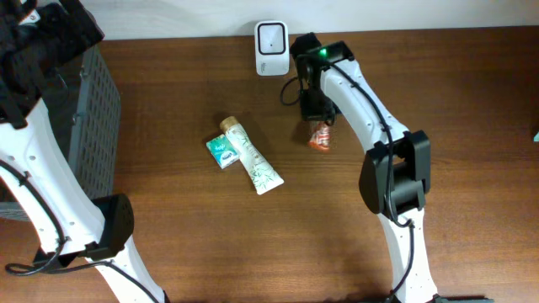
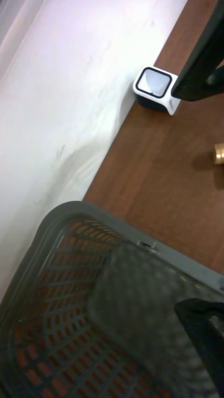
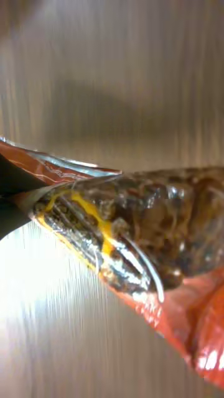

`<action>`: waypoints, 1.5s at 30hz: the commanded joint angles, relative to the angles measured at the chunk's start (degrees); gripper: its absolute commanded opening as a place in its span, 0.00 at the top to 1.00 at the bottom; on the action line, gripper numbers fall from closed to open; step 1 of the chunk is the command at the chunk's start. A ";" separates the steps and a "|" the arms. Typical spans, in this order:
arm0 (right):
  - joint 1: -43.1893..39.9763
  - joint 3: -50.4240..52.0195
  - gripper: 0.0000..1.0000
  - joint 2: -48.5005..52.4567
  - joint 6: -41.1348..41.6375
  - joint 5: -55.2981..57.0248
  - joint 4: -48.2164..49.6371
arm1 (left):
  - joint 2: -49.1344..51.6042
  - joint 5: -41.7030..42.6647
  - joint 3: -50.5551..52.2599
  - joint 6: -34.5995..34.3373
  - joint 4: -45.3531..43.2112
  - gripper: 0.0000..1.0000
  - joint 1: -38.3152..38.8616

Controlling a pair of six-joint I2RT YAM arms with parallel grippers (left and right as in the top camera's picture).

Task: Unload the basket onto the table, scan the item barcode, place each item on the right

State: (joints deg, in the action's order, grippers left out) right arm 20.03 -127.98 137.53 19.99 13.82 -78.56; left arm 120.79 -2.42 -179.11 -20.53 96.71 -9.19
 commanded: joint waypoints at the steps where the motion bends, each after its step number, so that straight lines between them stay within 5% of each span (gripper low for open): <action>1: 0.20 1.84 0.96 -0.37 -4.17 8.46 -0.55 | -0.81 -0.39 -0.20 0.90 0.00 0.01 -0.42; 5: 0.24 8.79 0.96 -0.20 -7.74 1.33 4.20 | -0.81 -0.39 -0.20 0.90 0.00 0.01 -0.42; 6: 0.20 9.55 0.77 -0.20 -7.56 1.31 4.48 | -0.81 -0.39 -0.20 0.90 0.00 0.01 -0.42; 8: 0.15 9.03 0.04 -0.46 -7.50 -0.22 4.44 | -0.81 -0.39 -0.20 0.90 0.00 0.01 -0.42; 9: 0.07 7.41 0.01 -0.46 -5.35 -0.59 4.37 | -0.81 -0.42 -0.20 0.90 0.00 0.01 -0.42; 14: -3.54 2.82 0.01 -0.55 -3.69 -8.09 4.00 | -0.81 -0.39 -0.20 0.90 0.00 0.01 -0.42; 16: -6.51 4.00 0.12 -0.39 -5.64 -12.57 4.02 | -0.81 -0.39 -0.20 0.90 0.00 0.01 -0.42; 23: -11.04 12.48 0.25 -0.20 -10.97 -25.88 8.02 | -0.81 -0.39 -0.20 0.90 0.00 0.01 -0.42; 27: -8.79 15.50 0.50 -0.20 -9.42 -25.49 12.02 | -0.81 -0.39 -0.20 0.90 0.00 0.01 -0.42; 30: -7.96 15.45 0.96 -0.22 -6.91 -24.76 13.79 | -0.81 -0.39 -0.20 0.90 0.00 0.01 -0.42; 37: -6.40 -1.79 0.96 -1.05 -4.92 -24.81 15.13 | -0.81 -0.39 -0.20 0.90 0.00 0.01 -0.42; 42: -1.20 -7.23 0.96 -0.61 -8.33 -23.61 35.80 | -0.81 -0.39 -0.17 0.90 0.00 0.01 -0.42; 45: 1.77 -7.23 0.96 1.16 -13.22 -11.93 43.23 | -0.81 -0.39 -0.20 0.90 0.00 0.01 -0.42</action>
State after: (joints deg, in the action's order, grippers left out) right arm 19.68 -134.74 137.64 11.31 -7.92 -38.35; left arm 120.79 -2.42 -179.11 -20.53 96.71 -9.19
